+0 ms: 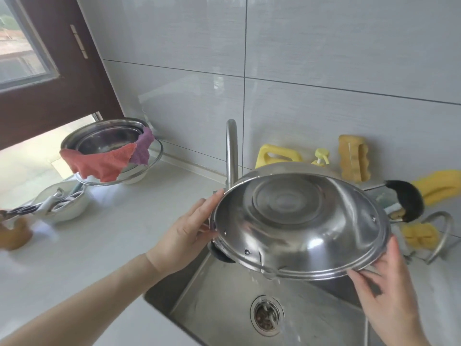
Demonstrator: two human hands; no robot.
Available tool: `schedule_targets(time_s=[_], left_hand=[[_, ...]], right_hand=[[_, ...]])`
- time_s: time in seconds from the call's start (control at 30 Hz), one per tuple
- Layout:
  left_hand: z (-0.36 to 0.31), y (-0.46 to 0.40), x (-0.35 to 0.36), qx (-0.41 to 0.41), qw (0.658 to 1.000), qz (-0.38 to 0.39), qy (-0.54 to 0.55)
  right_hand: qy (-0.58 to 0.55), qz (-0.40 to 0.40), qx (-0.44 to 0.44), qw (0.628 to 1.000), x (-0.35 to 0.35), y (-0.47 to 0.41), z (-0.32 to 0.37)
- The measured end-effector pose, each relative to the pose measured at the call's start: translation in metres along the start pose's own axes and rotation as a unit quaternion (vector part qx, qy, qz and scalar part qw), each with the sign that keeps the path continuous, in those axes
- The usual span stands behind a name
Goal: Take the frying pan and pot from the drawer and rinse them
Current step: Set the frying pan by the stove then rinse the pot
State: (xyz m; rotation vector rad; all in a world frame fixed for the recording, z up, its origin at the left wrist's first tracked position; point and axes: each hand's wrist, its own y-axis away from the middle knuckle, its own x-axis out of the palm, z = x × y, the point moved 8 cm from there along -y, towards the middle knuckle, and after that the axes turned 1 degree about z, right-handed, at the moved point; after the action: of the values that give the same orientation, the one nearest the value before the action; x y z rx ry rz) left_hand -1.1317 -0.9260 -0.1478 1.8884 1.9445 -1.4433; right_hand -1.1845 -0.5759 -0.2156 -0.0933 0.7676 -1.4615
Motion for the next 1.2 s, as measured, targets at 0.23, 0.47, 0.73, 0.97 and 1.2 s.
schedule_targets(time_s=[0.23,0.47,0.73,0.97,1.2], left_hand=[[-0.058,-0.023,-0.041,0.128,0.988,-0.066,-0.057],[-0.096,-0.032,-0.068,0.195,0.97,-0.102,-0.107],[-0.094,-0.029,-0.064,0.195,0.968,-0.097,-0.123],[-0.054,-0.022,-0.018,0.053,0.997,-0.029,-0.058],[0.021,0.001,0.08,-0.11,0.985,0.125,0.047]], right_hand=[[-0.023,-0.069,-0.069,0.995,-0.048,-0.035,0.079],[-0.057,-0.109,-0.12,0.985,-0.07,-0.048,0.109],[-0.03,-0.098,-0.104,0.989,-0.067,-0.052,0.11],[0.031,-0.032,-0.023,0.999,-0.044,-0.009,0.057],[0.047,0.044,0.152,0.986,-0.02,0.071,-0.021]])
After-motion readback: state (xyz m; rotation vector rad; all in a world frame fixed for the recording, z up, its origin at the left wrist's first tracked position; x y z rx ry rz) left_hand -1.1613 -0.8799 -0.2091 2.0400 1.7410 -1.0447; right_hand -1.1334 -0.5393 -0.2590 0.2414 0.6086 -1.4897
